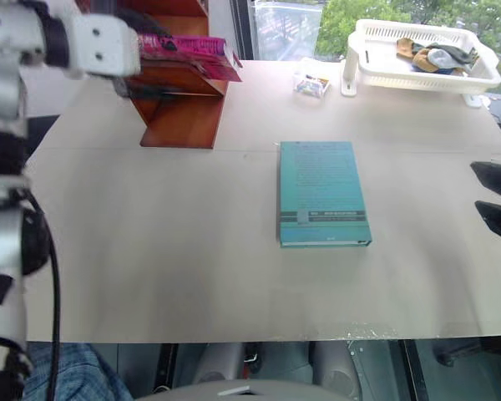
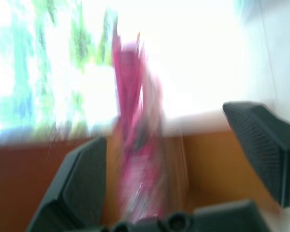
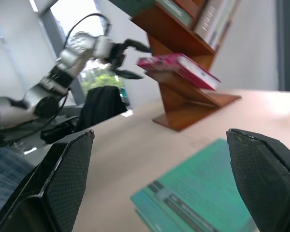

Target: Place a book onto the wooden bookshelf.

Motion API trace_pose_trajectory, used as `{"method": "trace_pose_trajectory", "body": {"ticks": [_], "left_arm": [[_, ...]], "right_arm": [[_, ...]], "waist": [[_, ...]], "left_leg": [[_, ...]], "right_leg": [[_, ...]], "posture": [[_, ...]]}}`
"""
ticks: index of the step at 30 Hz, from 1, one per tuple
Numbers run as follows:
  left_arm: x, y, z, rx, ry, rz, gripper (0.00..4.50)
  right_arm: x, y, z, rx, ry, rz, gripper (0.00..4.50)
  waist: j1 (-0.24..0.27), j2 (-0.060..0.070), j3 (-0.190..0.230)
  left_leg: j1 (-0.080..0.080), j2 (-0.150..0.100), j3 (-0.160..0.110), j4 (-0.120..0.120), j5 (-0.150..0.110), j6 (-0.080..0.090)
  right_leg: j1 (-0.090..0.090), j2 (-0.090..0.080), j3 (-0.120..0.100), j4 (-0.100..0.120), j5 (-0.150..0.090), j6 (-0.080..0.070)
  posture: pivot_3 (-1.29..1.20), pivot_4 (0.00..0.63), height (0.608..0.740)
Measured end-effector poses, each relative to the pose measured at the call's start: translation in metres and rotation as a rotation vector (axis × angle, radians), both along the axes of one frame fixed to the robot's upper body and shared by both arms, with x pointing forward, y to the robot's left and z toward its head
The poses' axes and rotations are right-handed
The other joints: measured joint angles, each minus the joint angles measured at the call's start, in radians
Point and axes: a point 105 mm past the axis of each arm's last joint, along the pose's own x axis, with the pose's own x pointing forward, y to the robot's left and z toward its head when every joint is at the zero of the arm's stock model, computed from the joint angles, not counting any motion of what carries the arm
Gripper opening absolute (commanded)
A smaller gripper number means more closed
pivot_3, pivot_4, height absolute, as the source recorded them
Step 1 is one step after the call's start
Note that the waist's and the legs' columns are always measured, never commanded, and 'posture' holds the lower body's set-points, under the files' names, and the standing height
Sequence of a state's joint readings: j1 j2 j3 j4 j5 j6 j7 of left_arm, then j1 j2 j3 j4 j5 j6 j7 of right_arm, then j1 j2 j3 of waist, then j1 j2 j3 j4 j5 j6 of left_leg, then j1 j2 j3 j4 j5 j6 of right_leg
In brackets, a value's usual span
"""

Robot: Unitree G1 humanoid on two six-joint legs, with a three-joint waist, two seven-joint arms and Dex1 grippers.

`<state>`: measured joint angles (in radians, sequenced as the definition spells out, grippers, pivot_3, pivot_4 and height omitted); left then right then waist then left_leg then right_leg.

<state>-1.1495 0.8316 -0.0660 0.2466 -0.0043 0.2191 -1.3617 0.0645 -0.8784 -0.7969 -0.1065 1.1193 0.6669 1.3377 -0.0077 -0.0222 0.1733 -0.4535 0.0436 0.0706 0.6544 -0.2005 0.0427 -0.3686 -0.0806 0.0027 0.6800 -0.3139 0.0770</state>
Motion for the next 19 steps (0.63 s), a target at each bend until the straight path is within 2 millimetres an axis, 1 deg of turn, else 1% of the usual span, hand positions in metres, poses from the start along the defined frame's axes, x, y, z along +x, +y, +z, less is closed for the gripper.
{"method": "trace_pose_trajectory", "body": {"ticks": [1, 2, 3, 4, 5, 6, 7, 9, 10, 12, 14, 16, 19], "left_arm": [[-0.010, -0.012, -0.009, -0.084, 0.063, -0.066, 4.42], [-0.017, -0.019, -0.014, -0.153, 0.116, -0.102, 4.42], [-0.027, -0.028, -0.016, -0.313, 0.172, -0.146, 4.42], [-0.032, -0.029, -0.021, -0.361, 0.205, -0.157, 4.42], [-0.040, -0.027, -0.033, -0.418, 0.252, -0.154, 4.42], [-0.048, -0.024, -0.054, -0.490, 0.331, -0.147, 4.42], [-0.051, -0.022, -0.078, -0.532, 0.427, -0.120, 4.42], [-0.054, -0.013, -0.125, -0.588, 0.574, -0.011, 4.42], [-0.055, -0.009, -0.139, -0.594, 0.609, 0.032, 4.42], [-0.057, -0.001, -0.157, -0.585, 0.628, 0.096, 4.42], [-0.062, 0.011, -0.177, -0.559, 0.642, 0.164, 4.42], [-0.061, 0.025, -0.197, -0.568, 0.663, 0.249, 4.42], [-0.062, 0.036, -0.210, -0.588, 0.676, 0.308, 4.42]], "right_arm": [[-0.001, -0.004, -0.007, -0.017, 0.029, -0.022, 4.50], [-0.001, -0.006, -0.012, -0.033, 0.044, -0.041, 4.50], [-0.001, -0.011, -0.018, -0.055, 0.058, -0.062, 4.50], [-0.001, -0.013, -0.021, -0.061, 0.068, -0.074, 4.50], [0.000, -0.017, -0.024, -0.076, 0.072, -0.095, 4.50], [0.000, -0.023, -0.031, -0.088, 0.092, -0.128, 4.50], [-0.001, -0.029, -0.040, -0.094, 0.121, -0.157, 4.50], [-0.002, -0.034, -0.062, -0.154, 0.193, -0.185, 4.50], [-0.002, -0.035, -0.071, -0.191, 0.217, -0.192, 4.50], [-0.002, -0.038, -0.087, -0.283, 0.247, -0.211, 4.50], [-0.002, -0.044, -0.105, -0.362, 0.275, -0.234, 4.50], [0.001, -0.054, -0.121, -0.403, 0.284, -0.287, 4.50], [0.005, -0.058, -0.129, -0.402, 0.270, -0.317, 4.50]], "waist": [[0.001, -0.001, 0.000], [0.000, -0.001, 0.000], [-0.001, 0.000, 0.000], [-0.002, 0.000, 0.000], [-0.008, 0.003, -0.002], [-0.013, 0.007, -0.005], [-0.013, 0.008, -0.005], [-0.010, 0.007, -0.004], [-0.007, 0.006, -0.004], [-0.005, 0.006, -0.004], [-0.005, 0.006, -0.005], [-0.004, 0.006, -0.005], [-0.004, 0.007, -0.005]], "left_leg": [[0.000, 0.000, -0.001, 0.001, 0.000, 0.000], [0.000, 0.000, -0.001, 0.002, 0.000, 0.000], [0.002, 0.000, -0.001, 0.002, 0.000, 0.000], [0.004, 0.000, -0.002, 0.002, 0.000, 0.000], [0.006, 0.000, -0.001, 0.002, 0.000, 0.000], [0.010, 0.000, 0.000, 0.001, 0.000, 0.000], [0.015, 0.000, 0.001, -0.002, -0.001, 0.001], [0.021, -0.001, 0.001, -0.004, -0.003, 0.004], [0.022, 0.000, 0.001, -0.004, -0.003, 0.004], [0.025, 0.001, 0.001, -0.003, -0.003, 0.003], [0.028, 0.002, 0.003, -0.003, -0.003, 0.004], [0.028, 0.001, 0.004, -0.003, -0.003, 0.004], [0.028, 0.001, 0.004, -0.003, -0.003, 0.004]], "right_leg": [[0.001, 0.000, -0.001, 0.000, 0.000, 0.000], [0.001, 0.000, -0.001, 0.000, 0.000, 0.000], [0.003, 0.000, -0.001, 0.000, 0.000, 0.000], [0.006, 0.000, -0.001, 0.001, 0.000, 0.000], [0.007, 0.001, 0.000, -0.001, 0.000, 0.000], [0.010, 0.001, 0.002, -0.001, 0.000, 0.000], [0.013, 0.001, 0.003, -0.001, 0.000, 0.000], [0.018, 0.003, 0.003, -0.001, 0.000, 0.000], [0.019, 0.004, 0.002, -0.001, 0.000, -0.001], [0.023, 0.004, 0.003, -0.002, 0.000, -0.001], [0.024, 0.002, 0.004, -0.002, 0.000, -0.001], [0.024, 0.000, 0.005, -0.003, 0.000, -0.001], [0.024, -0.001, 0.005, -0.002, 0.000, -0.001]], "posture": [[0.00, 0.150, 0.740], [0.00, 0.150, 0.740], [0.00, 0.150, 0.740], [0.00, 0.150, 0.740], [0.00, 0.150, 0.740], [0.00, 0.150, 0.740], [0.00, 0.150, 0.740], [0.00, 0.150, 0.740], [0.00, 0.150, 0.740], [0.00, 0.150, 0.740], [0.00, 0.150, 0.740], [0.00, 0.150, 0.740], [0.00, 0.150, 0.740]]}}
